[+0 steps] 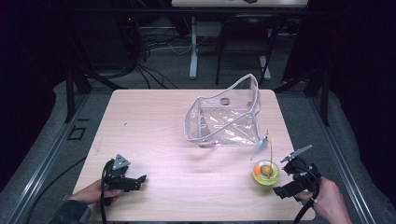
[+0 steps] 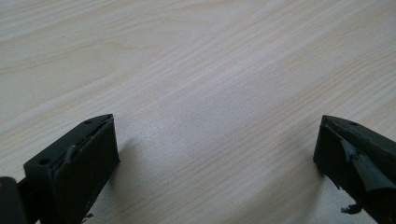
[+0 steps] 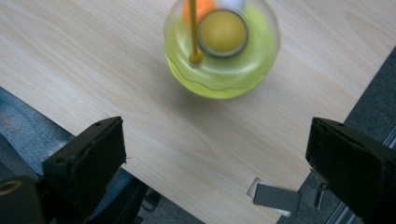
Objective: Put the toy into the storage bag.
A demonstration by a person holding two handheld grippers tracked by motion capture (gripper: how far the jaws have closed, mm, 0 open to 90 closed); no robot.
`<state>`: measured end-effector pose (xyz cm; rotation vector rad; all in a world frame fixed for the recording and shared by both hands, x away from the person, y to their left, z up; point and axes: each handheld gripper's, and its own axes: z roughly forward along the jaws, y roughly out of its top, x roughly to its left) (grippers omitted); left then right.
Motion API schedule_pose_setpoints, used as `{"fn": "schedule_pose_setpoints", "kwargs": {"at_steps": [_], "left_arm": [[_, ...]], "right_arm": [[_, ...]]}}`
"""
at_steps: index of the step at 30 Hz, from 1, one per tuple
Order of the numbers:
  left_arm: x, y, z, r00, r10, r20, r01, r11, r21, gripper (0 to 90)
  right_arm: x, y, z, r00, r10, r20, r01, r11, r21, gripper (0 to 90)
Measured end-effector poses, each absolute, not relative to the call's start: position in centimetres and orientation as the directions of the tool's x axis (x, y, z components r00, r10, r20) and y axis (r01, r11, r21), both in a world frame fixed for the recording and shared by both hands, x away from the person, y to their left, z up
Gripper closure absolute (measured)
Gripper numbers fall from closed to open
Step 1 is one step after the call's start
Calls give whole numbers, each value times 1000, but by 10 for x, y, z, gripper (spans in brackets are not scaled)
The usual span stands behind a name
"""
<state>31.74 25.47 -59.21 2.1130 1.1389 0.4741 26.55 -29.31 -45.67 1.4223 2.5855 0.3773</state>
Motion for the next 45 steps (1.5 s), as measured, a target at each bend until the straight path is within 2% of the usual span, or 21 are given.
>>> {"fn": "schedule_pose_setpoints", "kwargs": {"at_steps": [5,8,13,15,17,18,19,22,24,25,26,27,29,30,32,39,40,45], "left_arm": [[317,255,-592,551,835,-2,587,-385,712,0],[317,255,-592,550,835,-2,587,-385,712,0],[317,255,-592,551,835,-2,587,-385,712,0],[317,255,-592,550,835,-2,587,-385,712,0],[317,255,-592,551,835,-2,587,-385,712,0],[317,255,-592,551,835,-2,587,-385,712,0],[317,255,-592,550,835,-2,587,-385,712,0],[317,255,-592,549,836,-3,587,-383,713,0],[317,255,-592,550,835,-2,587,-385,712,0],[317,255,-592,550,835,-2,587,-385,712,0],[317,255,-592,550,835,-2,587,-385,713,0],[317,255,-592,550,835,-2,587,-385,713,0],[317,255,-592,551,835,-2,587,-385,712,0],[317,255,-592,551,835,-2,587,-385,713,0],[317,255,-592,551,835,-2,587,-385,712,0],[317,255,-592,550,835,-2,587,-385,712,0],[317,255,-592,551,835,-2,587,-385,712,0],[317,255,-592,551,835,-2,587,-385,712,0]], "right_arm": [[273,-286,-450,-554,831,-40,783,537,315,54],[281,-279,-447,-570,821,-32,768,546,335,0],[287,-272,-445,-590,806,-36,749,564,348,1],[292,-269,-445,-593,804,-42,740,565,365,129],[295,-268,-444,-595,802,-47,741,570,355,163],[296,-267,-445,-597,799,-65,734,578,357,216],[296,-267,-445,-597,799,-65,734,578,357,216],[298,-264,-443,-620,780,-84,711,604,361,349],[299,-261,-442,-628,772,-99,703,617,353,404],[299,-261,-442,-628,772,-99,703,617,353,404],[301,-259,-442,-629,771,-103,706,622,340,469],[301,-259,-442,-629,771,-103,706,622,340,469],[303,-257,-441,-634,767,-98,706,626,331,571],[304,-257,-440,-644,758,-107,701,640,316,585],[305,-255,-436,-654,748,-108,695,651,305,668],[306,-254,-427,-660,743,-110,693,659,294,791],[307,-255,-427,-660,743,-108,693,658,294,838],[308,-253,-426,-664,739,-115,691,665,282,876]]}}
